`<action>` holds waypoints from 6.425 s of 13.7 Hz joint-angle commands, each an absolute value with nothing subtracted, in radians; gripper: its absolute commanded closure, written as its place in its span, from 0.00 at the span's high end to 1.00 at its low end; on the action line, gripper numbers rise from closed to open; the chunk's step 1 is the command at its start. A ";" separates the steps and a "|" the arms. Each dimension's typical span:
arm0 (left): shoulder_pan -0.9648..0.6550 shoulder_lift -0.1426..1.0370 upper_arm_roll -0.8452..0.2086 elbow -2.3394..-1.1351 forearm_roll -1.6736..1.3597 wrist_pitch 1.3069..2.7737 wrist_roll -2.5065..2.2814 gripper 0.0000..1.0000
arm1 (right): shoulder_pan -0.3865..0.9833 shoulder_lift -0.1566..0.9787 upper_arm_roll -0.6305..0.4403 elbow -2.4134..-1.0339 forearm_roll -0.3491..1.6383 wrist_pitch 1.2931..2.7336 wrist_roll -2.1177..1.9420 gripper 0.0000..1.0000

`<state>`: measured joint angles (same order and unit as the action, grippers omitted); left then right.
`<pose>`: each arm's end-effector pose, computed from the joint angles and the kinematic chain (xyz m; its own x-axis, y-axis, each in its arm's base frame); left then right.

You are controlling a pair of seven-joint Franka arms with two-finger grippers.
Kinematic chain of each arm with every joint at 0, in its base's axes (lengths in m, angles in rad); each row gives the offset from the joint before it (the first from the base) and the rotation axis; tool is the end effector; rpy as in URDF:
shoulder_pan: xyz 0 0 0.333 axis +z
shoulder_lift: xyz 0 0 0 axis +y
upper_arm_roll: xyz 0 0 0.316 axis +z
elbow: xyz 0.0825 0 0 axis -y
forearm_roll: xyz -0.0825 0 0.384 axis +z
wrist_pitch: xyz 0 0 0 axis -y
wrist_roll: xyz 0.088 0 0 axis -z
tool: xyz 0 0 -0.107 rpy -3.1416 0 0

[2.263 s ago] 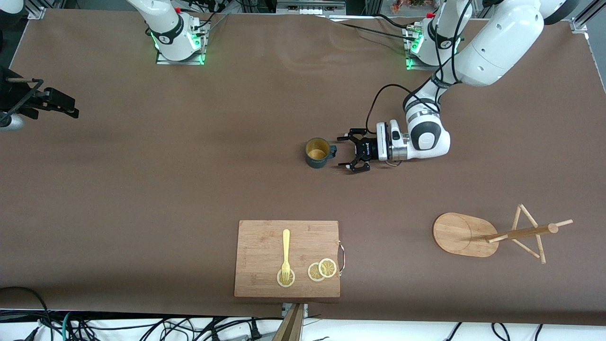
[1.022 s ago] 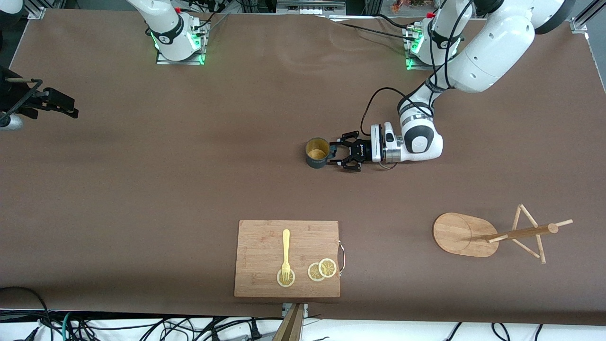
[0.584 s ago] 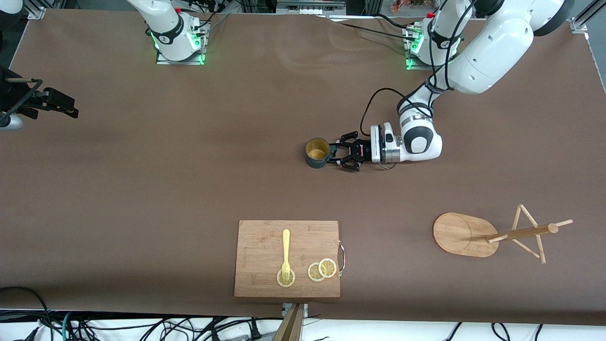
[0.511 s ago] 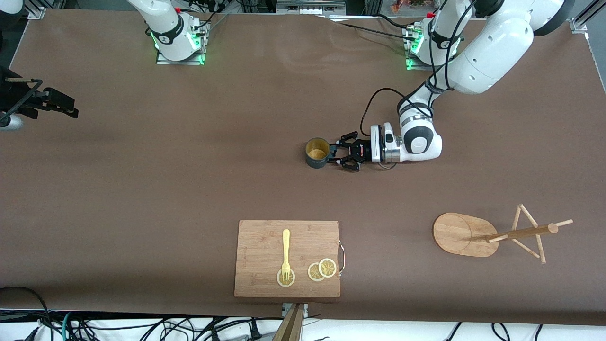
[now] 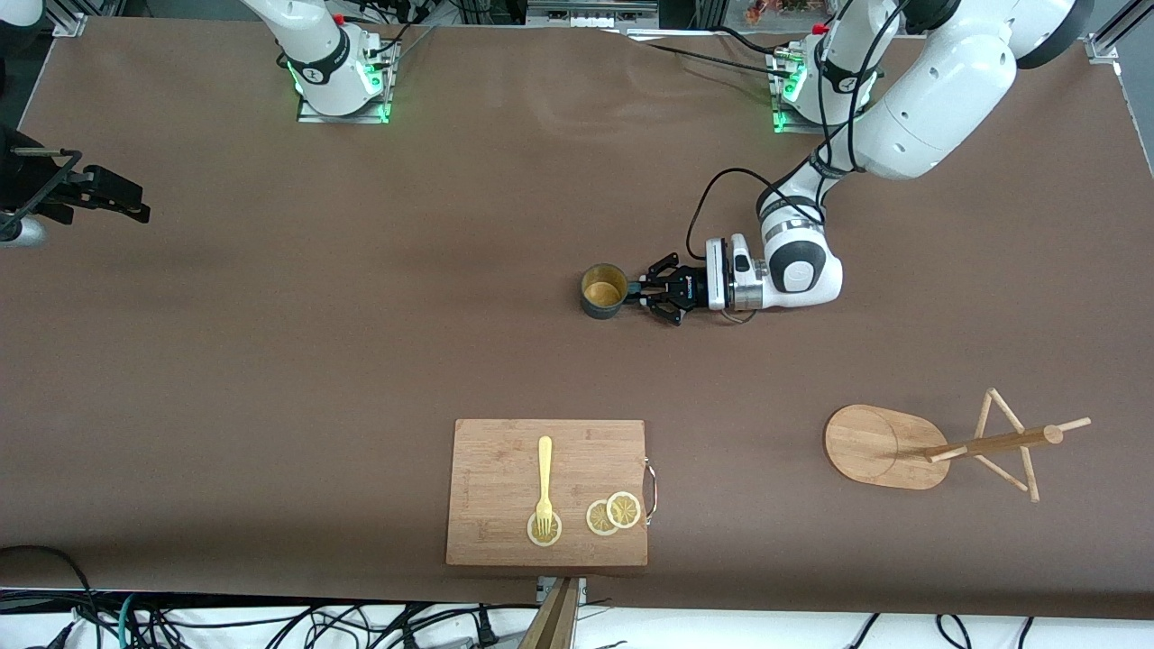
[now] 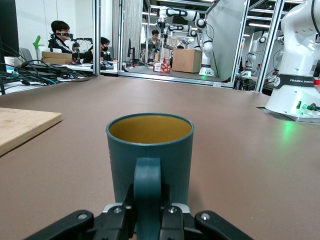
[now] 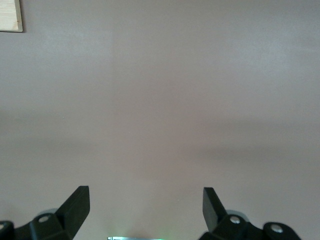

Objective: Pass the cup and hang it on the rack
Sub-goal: 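Close the left gripper on the mug handle, then lift the teal mug with the left gripper toward the wooden rack, then lower the mug handle onto a rack peg with the left gripper, then open the left gripper and pull it away from the mug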

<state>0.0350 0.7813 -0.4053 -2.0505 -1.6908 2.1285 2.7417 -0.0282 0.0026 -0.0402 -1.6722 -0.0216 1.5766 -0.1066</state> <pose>0.4853 -0.2523 0.0805 0.0983 -0.2062 0.9736 -0.9948 -0.0467 0.0906 0.5495 -0.0399 0.5759 0.9943 0.0386 -0.0998 0.0399 -0.9991 0.0110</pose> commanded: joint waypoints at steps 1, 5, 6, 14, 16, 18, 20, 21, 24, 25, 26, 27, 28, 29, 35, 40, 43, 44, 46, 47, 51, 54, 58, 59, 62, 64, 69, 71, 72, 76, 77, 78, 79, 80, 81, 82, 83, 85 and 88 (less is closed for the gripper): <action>0.048 0.737 -0.400 -2.069 -1.726 2.123 2.861 0.00 | -0.037 -0.009 -0.021 -1.667 -0.031 1.559 -0.095 1.00; 0.101 0.608 -0.400 -2.152 -1.724 2.120 2.729 0.00 | -0.034 -0.011 -0.018 -1.667 -0.031 1.559 -0.095 1.00; 0.130 0.557 -0.400 -2.198 -1.723 2.117 2.689 0.00 | -0.034 -0.011 -0.018 -1.667 -0.031 1.559 -0.095 1.00; 0.501 0.213 -0.397 -2.390 -1.428 1.925 2.099 0.00 | -0.034 -0.011 -0.018 -1.667 -0.031 1.557 -0.097 1.00; 0.593 0.209 -0.391 -2.385 -1.408 1.884 2.047 0.00 | -0.034 -0.011 -0.018 -1.667 -0.031 1.557 -0.097 1.00; 0.649 0.218 -0.371 -2.382 -1.407 1.839 1.988 0.00 | -0.034 -0.011 -0.018 -1.667 -0.031 1.557 -0.095 1.00; 0.708 0.224 -0.370 -2.375 -1.387 1.819 1.880 0.00 | -0.034 -0.011 -0.020 -1.667 -0.031 1.557 -0.095 1.00; 0.736 0.225 -0.370 -2.365 -1.372 1.790 1.785 0.00 | -0.034 -0.011 -0.020 -1.667 -0.031 1.557 -0.095 1.00; 0.797 0.233 -0.371 -2.310 -1.324 1.759 1.535 0.00 | -0.034 -0.011 -0.020 -1.667 -0.031 1.557 -0.095 1.00; 0.810 0.233 -0.371 -2.290 -1.306 1.756 1.450 0.00 | -0.034 -0.011 -0.018 -1.667 -0.031 1.557 -0.095 1.00; 0.819 0.236 -0.371 -2.255 -1.283 1.746 1.363 0.00 | -0.034 -0.011 -0.018 -1.667 -0.031 1.557 -0.095 1.00; 0.839 0.245 -0.371 -2.217 -1.254 1.720 1.253 0.00 | -0.034 -0.011 -0.020 -1.667 -0.031 1.557 -0.095 1.00; 0.847 0.261 -0.371 -2.171 -1.220 1.697 1.130 0.00 | -0.034 -0.011 -0.018 -1.667 -0.031 1.557 -0.095 1.00; 0.854 0.285 -0.371 -2.120 -1.203 1.687 1.036 0.00 | -0.034 -0.011 -0.020 -1.667 -0.031 1.557 -0.095 1.00; 0.903 0.437 -0.379 -1.939 -1.161 1.643 0.665 0.00 | -0.034 -0.011 -0.020 -1.667 -0.031 1.557 -0.095 1.00; 0.920 0.465 -0.411 -1.893 -1.155 1.643 0.540 0.00 | -0.034 -0.011 -0.020 -1.667 -0.031 1.557 -0.095 1.00; 0.925 0.512 -0.431 -1.835 -1.155 1.644 0.468 0.00 | -0.034 -0.011 -0.020 -1.667 -0.031 1.557 -0.095 1.00; 0.927 0.531 -0.434 -1.816 -1.155 1.644 0.433 0.00 | -0.034 -0.011 -0.020 -1.667 -0.031 1.557 -0.095 1.00; 0.943 0.570 -0.462 -1.761 -1.155 1.644 0.350 0.00 | -0.034 -0.011 -0.020 -1.667 -0.031 1.557 -0.095 1.00; 0.948 0.589 -0.472 -1.740 -1.155 1.644 0.313 0.00 | -0.034 -0.011 -0.020 -1.667 -0.031 1.557 -0.095 1.00; 0.969 0.669 -0.500 -1.689 -1.157 1.644 0.242 0.00 | -0.034 -0.011 -0.020 -1.667 -0.031 1.557 -0.095 1.00; 0.969 0.701 -0.502 -1.655 -1.155 1.644 0.239 0.00 | -0.034 -0.011 -0.020 -1.667 -0.031 1.557 -0.095 1.00; 0.969 0.729 -0.502 -1.629 -1.155 1.644 0.190 0.00 | -0.034 -0.011 -0.020 -1.667 -0.031 1.557 -0.095 1.00; 0.971 0.733 -0.502 -1.626 -1.155 1.644 0.190 0.00 | -0.034 -0.011 -0.020 -1.667 -0.031 1.557 -0.095 1.00; 0.976 0.761 -0.502 -1.605 -1.152 1.643 0.190 0.00 | -0.034 -0.011 -0.020 -1.667 -0.031 1.557 -0.095 1.00; 0.977 0.782 -0.502 -1.597 -1.128 1.643 0.193 0.00 | -0.034 -0.011 -0.020 -1.667 -0.031 1.557 -0.095 1.00; 0.988 0.810 -0.503 -1.597 -1.129 1.644 0.202 0.25 | -0.034 -0.011 -0.020 -1.667 -0.031 1.557 -0.095 1.00; 0.992 0.818 -0.508 -1.598 -1.140 1.644 0.242 1.00 | -0.034 -0.011 -0.020 -1.667 -0.031 1.557 -0.095 1.00; 0.996 0.813 -0.511 -1.598 -1.140 1.647 0.267 1.00 | -0.034 -0.011 -0.020 -1.667 -0.031 1.557 -0.095 1.00; 1.009 0.802 -0.518 -1.595 -1.137 1.649 0.255 1.00 | -0.034 -0.011 -0.020 -1.667 -0.031 1.557 -0.095 1.00; 1.023 0.796 -0.526 -1.597 -1.131 1.649 0.256 1.00 | -0.034 -0.011 -0.020 -1.667 -0.031 1.557 -0.095 1.00; 1.037 0.787 -0.529 -1.597 -1.117 1.648 0.267 1.00 | -0.034 -0.011 -0.020 -1.667 -0.031 1.557 -0.095 1.00; 1.055 0.769 -0.531 -1.598 -1.074 1.644 0.270 1.00 | -0.034 -0.011 -0.020 -1.667 -0.031 1.557 -0.095 1.00; 1.071 0.737 -0.541 -1.598 -1.030 1.644 0.282 1.00 | -0.034 -0.011 -0.020 -1.667 -0.031 1.557 -0.097 1.00; 1.087 0.700 -0.552 -1.600 -0.984 1.641 0.307 1.00 | -0.034 -0.011 -0.020 -1.667 -0.031 1.557 -0.097 1.00; 1.095 0.655 -0.554 -1.603 -0.935 1.638 0.345 1.00 | -0.034 -0.011 -0.020 -1.667 -0.031 1.557 -0.097 1.00; 1.097 0.609 -0.554 -1.603 -0.890 1.626 0.372 1.00 | -0.034 -0.011 -0.020 -1.667 -0.031 1.557 -0.095 1.00; 1.095 0.525 -0.554 -1.612 -0.800 1.588 0.403 1.00 | -0.034 -0.011 -0.018 -1.667 -0.031 1.557 -0.097 1.00; 1.025 0.291 -0.540 -1.650 -0.674 1.582 0.506 1.00 | -0.034 -0.011 -0.020 -1.667 -0.031 1.557 -0.097 1.00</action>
<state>1.0765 0.4820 -0.5611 -1.5754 -0.7489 1.5744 0.4438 -0.0271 0.0025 -0.0287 -1.6716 -0.0216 1.5721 -0.1066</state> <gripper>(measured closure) 0.000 0.000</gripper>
